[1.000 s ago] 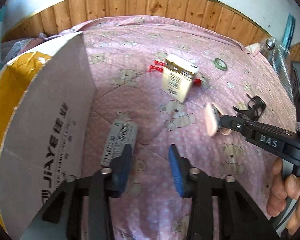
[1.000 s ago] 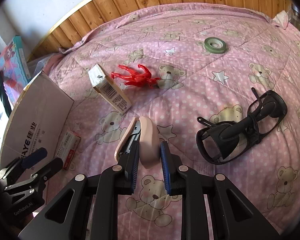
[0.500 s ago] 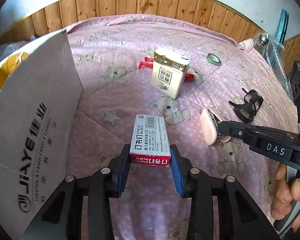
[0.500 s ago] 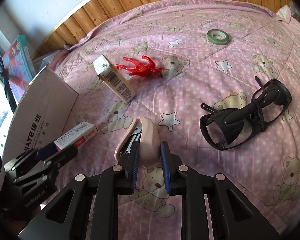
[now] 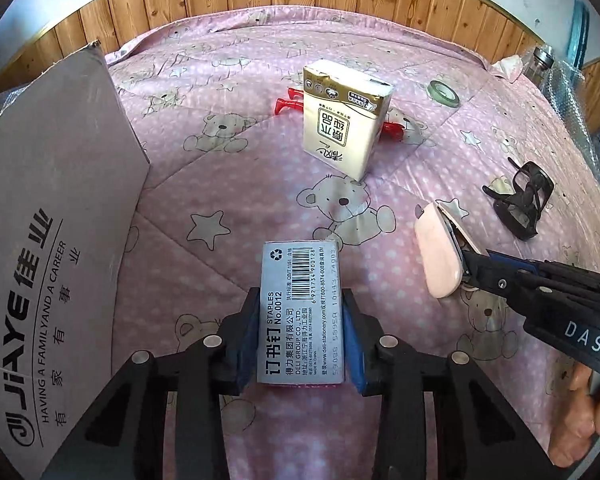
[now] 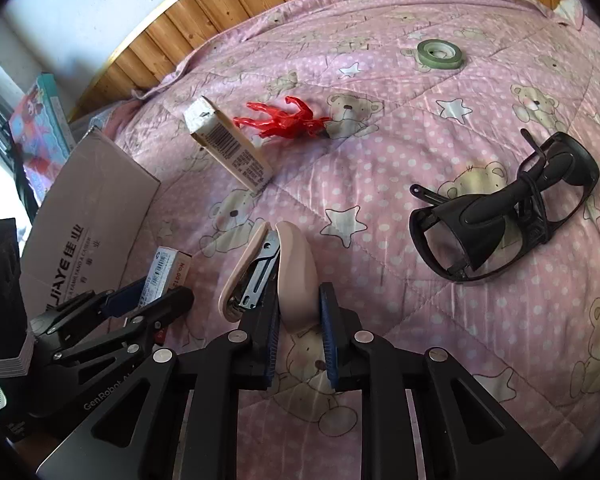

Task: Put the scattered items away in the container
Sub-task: 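Carry the staples box and pink stapler over the cardboard box with both grippers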

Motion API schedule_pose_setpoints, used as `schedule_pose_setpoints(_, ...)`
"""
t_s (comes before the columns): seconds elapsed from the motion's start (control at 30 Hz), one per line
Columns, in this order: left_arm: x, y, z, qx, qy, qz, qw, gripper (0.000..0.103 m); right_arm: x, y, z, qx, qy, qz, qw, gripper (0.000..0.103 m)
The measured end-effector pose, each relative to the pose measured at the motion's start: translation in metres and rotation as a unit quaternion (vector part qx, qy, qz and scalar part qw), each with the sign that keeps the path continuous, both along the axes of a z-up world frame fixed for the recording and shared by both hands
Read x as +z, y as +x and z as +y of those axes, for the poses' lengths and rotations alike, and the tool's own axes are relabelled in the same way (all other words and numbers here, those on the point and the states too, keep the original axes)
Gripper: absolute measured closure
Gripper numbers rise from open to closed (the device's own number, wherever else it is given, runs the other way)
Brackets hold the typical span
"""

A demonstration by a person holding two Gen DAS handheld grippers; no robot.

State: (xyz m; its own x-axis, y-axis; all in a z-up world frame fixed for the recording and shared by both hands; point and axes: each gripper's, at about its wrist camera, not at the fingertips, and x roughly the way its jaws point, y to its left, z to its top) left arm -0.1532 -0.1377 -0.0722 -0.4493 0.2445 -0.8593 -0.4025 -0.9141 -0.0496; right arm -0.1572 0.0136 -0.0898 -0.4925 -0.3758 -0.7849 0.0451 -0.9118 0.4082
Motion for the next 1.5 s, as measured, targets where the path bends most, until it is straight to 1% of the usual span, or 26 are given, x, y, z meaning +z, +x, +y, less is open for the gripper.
schedule_pose_setpoints(0.13, 0.011, 0.008, -0.001, 0.008, 0.011, 0.003, 0.9999, 0.065, 0.009, 0.011, 0.000, 0.001, -0.003, 0.004, 1.000, 0.083)
schedule_pose_setpoints(0.3, 0.027, 0.023, -0.004, 0.009, 0.016, 0.008, 0.9998, 0.065, 0.019, 0.027, -0.002, 0.001, -0.003, 0.010, 1.000, 0.083)
schedule_pose_setpoints(0.63, 0.064, 0.056, -0.002, 0.005, 0.015, 0.032, 0.9994, 0.065, 0.033, 0.064, -0.012, 0.010, -0.001, 0.019, 1.000, 0.083)
schedule_pose_setpoints(0.8, 0.082, 0.075, -0.004, 0.003, 0.021, 0.041, 0.9989, 0.065, 0.045, 0.080, -0.016, 0.013, 0.004, 0.029, 0.999, 0.083)
schedule_pose_setpoints(1.03, 0.107, 0.097, -0.007, -0.001, 0.032, 0.063, 0.9975, 0.065, 0.056, 0.102, -0.020, 0.012, 0.010, 0.040, 0.999, 0.083)
schedule_pose_setpoints(1.5, 0.132, 0.129, -0.012, -0.010, 0.049, 0.088, 0.9948, 0.065, 0.074, 0.134, -0.027, 0.008, 0.036, 0.056, 0.998, 0.083)
